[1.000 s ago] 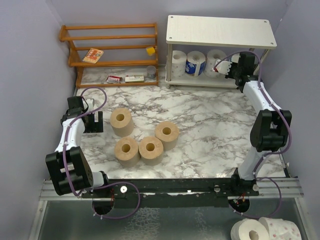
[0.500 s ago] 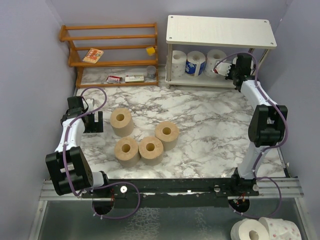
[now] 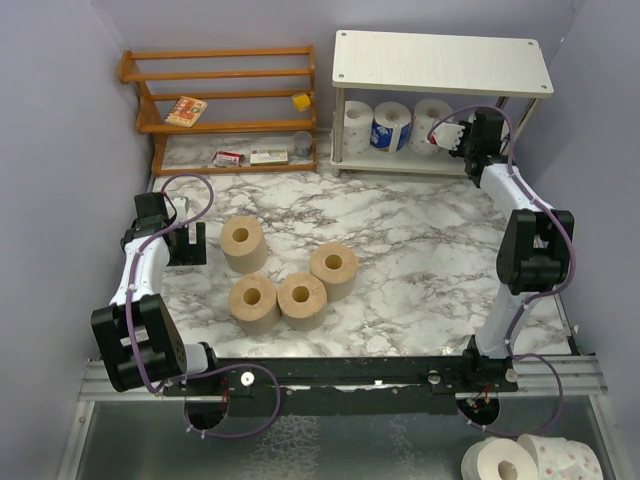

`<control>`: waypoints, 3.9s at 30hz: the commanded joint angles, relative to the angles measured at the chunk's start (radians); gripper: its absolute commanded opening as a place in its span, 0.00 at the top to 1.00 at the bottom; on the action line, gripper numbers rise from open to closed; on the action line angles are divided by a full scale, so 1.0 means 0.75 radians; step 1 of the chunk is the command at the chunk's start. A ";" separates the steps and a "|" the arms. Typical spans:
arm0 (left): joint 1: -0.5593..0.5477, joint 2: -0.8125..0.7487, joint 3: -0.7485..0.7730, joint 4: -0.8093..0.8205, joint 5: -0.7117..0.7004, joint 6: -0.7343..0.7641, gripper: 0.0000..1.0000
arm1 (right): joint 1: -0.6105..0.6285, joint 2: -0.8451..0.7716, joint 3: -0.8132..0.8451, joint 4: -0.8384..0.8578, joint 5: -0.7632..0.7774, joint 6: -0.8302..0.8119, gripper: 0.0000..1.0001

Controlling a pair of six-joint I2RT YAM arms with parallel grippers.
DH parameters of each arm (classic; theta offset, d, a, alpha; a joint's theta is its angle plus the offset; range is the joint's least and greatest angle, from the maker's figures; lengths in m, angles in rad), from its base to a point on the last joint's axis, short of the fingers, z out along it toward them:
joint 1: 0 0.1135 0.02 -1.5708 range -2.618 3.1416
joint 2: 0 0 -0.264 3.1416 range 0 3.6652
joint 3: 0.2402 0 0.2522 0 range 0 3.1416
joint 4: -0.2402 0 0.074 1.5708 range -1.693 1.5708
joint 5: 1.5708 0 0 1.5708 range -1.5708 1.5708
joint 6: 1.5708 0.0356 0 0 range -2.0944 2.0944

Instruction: Place and organize the paper towels onto the shelf

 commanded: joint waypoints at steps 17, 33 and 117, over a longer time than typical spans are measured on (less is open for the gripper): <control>0.009 -0.068 0.016 0.022 -0.054 -0.005 0.01 | 0.137 -0.514 -0.443 0.190 -0.010 0.064 0.02; 0.019 -0.266 0.074 0.070 -0.403 -0.098 0.01 | -0.004 -1.543 -0.921 -0.649 -1.422 1.093 0.00; 0.257 0.387 0.343 -0.459 1.349 0.185 0.29 | -0.431 -1.661 -1.310 -0.467 -1.595 1.030 0.01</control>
